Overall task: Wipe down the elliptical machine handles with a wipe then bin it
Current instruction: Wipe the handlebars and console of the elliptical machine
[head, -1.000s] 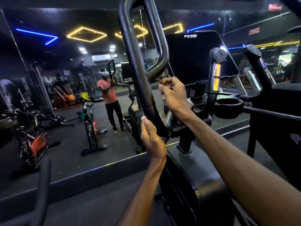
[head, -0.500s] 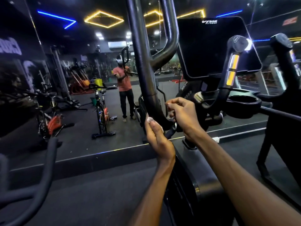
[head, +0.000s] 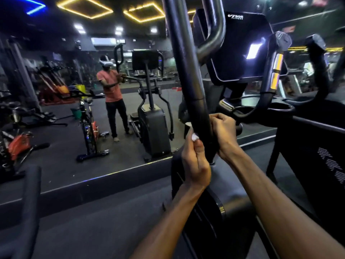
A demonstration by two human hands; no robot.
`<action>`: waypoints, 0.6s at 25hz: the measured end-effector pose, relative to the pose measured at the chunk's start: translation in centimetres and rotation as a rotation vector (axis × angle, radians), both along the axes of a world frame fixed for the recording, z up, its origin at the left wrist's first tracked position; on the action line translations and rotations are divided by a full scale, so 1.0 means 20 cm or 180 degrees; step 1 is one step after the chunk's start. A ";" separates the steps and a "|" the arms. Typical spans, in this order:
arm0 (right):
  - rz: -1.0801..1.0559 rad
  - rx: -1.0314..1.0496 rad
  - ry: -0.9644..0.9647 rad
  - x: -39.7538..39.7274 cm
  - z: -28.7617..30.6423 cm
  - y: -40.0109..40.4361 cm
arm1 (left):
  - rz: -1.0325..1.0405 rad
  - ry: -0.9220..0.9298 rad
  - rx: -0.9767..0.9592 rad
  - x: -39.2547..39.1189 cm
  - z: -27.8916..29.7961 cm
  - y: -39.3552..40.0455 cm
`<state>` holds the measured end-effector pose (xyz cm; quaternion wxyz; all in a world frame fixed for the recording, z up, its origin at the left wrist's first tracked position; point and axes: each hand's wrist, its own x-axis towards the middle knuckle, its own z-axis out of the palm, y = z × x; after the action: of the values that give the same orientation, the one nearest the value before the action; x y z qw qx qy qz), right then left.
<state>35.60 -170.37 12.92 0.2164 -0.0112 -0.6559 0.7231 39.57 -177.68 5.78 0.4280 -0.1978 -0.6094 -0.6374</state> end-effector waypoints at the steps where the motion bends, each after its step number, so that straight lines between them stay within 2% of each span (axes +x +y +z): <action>1: -0.0074 -0.0071 -0.0039 0.00 0.00 0.00 | -0.0091 0.0025 -0.0088 -0.01 0.00 -0.02; 4: -0.0127 -0.0274 -0.0112 0.02 -0.01 0.00 | -0.0450 -0.0061 -0.0455 -0.03 -0.03 -0.06; 8: -0.0075 -0.0373 -0.0135 0.06 -0.02 0.02 | -0.0744 -0.0200 -0.0563 -0.10 -0.10 -0.11; 10: 0.0043 -0.0525 -0.0163 0.09 0.00 0.01 | -0.0804 -0.0365 -0.0888 -0.18 -0.10 -0.13; 12: 0.0081 -0.0566 -0.0158 0.11 0.00 0.01 | -0.0703 -0.0320 -0.1153 -0.19 -0.11 -0.14; 15: 0.0020 -0.0647 -0.0094 0.11 -0.03 0.01 | -0.0929 -0.0226 -0.1203 -0.19 -0.11 -0.14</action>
<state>37.77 -170.10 12.30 0.2021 -0.0417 -0.5823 0.7863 35.68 -180.58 3.62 0.2651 -0.3378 -0.6975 -0.5737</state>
